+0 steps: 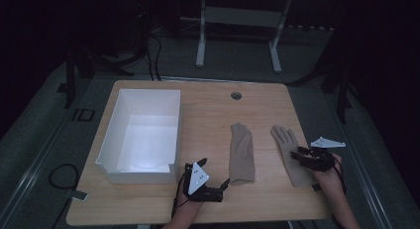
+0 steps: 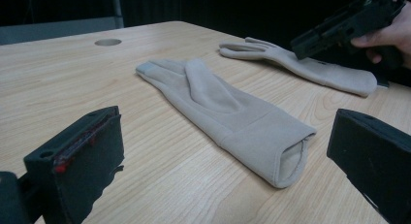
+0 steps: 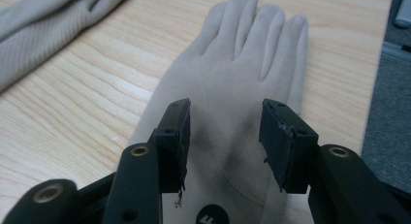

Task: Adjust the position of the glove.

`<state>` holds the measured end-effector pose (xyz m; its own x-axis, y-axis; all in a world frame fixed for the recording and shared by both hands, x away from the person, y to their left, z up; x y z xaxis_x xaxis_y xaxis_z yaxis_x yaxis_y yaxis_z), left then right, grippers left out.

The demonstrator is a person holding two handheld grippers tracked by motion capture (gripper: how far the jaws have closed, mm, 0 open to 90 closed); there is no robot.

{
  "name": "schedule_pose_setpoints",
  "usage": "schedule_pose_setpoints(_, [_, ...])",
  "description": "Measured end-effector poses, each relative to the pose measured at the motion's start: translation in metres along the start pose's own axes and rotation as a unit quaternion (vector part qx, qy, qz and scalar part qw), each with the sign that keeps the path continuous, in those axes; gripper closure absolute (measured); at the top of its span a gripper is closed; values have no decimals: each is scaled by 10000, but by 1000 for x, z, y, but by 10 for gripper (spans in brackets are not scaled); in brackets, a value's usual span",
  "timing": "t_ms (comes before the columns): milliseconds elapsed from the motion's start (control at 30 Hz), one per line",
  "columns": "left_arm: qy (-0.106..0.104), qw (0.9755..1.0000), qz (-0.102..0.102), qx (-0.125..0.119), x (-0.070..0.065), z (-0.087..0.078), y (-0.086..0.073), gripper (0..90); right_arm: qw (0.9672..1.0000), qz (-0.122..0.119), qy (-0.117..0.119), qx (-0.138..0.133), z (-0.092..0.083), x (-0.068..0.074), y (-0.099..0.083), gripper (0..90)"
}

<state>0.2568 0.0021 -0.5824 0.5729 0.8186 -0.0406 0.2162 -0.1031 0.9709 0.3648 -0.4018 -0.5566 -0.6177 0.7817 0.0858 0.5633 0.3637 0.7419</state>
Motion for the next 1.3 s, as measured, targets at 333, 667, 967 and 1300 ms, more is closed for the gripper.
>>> schedule_pose_setpoints(333, [-10, 10000, 17, 0, 0, 0, 0, 2, 9998, -48, -169, 63, 10, 5, -8, 752])
schedule_pose_setpoints(667, [1, 10000, -8, -1, 0, 0, 0, 2, 9953, 792, -337, -434, -1, 21, 11, 835])
schedule_pose_setpoints(967, [5, 10000, -7, -4, 0, 0, 0, 1, 9843, 1104, -419, -1314, -25, 45, 66, 835])
schedule_pose_setpoints(1300, [-7, 10000, 11, -10, 0, 0, 0, 2, 9795, 1084, -284, -1675, -11, 86, 119, 834])
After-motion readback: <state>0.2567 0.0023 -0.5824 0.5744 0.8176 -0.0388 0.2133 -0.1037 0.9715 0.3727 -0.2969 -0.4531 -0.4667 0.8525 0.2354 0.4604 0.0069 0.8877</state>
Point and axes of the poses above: each handheld gripper's, and its own axes: z roughly forward along the jaws, y roughly out of its top, x roughly to its left, the point moved 2 cm from there along z, roughly forward along the jaws, and after that the axes turned 8 degrees about y, right-handed, at the moved point
